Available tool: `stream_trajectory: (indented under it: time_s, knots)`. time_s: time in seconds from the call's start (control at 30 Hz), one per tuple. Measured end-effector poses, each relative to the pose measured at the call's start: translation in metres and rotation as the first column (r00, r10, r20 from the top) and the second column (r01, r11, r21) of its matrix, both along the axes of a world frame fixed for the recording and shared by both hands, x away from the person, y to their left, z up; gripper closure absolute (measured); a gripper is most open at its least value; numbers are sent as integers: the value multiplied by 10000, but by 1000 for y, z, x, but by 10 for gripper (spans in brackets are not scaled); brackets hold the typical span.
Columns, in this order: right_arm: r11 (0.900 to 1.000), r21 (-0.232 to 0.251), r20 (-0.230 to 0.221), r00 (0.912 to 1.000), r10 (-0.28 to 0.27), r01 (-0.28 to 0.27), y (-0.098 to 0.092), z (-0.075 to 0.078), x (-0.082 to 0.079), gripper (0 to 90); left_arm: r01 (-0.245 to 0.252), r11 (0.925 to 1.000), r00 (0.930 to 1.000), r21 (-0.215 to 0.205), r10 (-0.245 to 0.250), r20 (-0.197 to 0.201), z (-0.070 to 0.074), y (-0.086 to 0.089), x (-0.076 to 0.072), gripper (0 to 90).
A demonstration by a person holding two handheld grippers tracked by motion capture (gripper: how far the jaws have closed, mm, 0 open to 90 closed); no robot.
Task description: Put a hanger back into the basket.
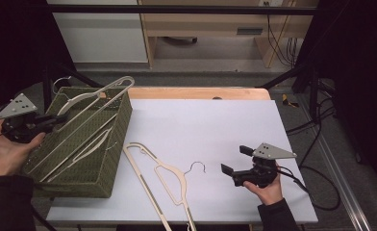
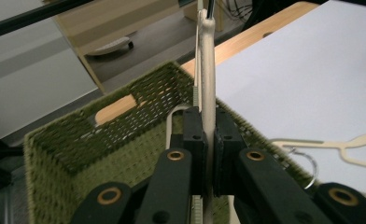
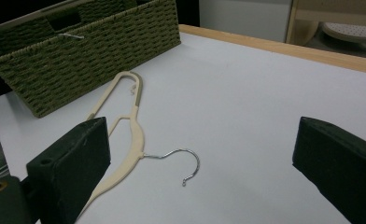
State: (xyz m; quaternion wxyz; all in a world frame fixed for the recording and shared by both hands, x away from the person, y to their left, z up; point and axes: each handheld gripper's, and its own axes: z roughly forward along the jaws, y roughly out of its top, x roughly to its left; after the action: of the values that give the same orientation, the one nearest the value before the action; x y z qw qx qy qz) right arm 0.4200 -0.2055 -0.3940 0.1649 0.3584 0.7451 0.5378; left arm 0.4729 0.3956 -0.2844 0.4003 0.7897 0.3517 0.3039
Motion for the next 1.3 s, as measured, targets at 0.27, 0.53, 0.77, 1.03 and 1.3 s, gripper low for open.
stream_trajectory:
  time_s: [0.27, 0.53, 0.77, 1.03, 1.3]
  knots:
    - [10000, -65, -24, 10000, 34, -34, 0, -1, 0, 47, -401, 9976, 9991, 559, 408, -106, -16, 14, 8, 859]
    - [10000, -3, -103, 9999, 61, -61, 2, -1, 0, 47, -817, 9897, 9951, 1179, 875, -453, -42, 17, 16, 859]
    - [9999, -74, -134, 9999, 101, -102, 3, -2, 1, 48, -775, 9878, 9937, 1348, 875, -697, -70, 11, 18, 859]
    - [9999, -35, -123, 9999, 106, -106, 3, -2, 1, 49, -546, 9894, 9919, 1347, 693, -1065, -96, 6, 17, 854]
    - [9999, -52, -206, 9997, 139, -140, 5, -4, 1, 50, -138, 9899, 9791, 1410, 419, -1988, -108, 4, 16, 810]
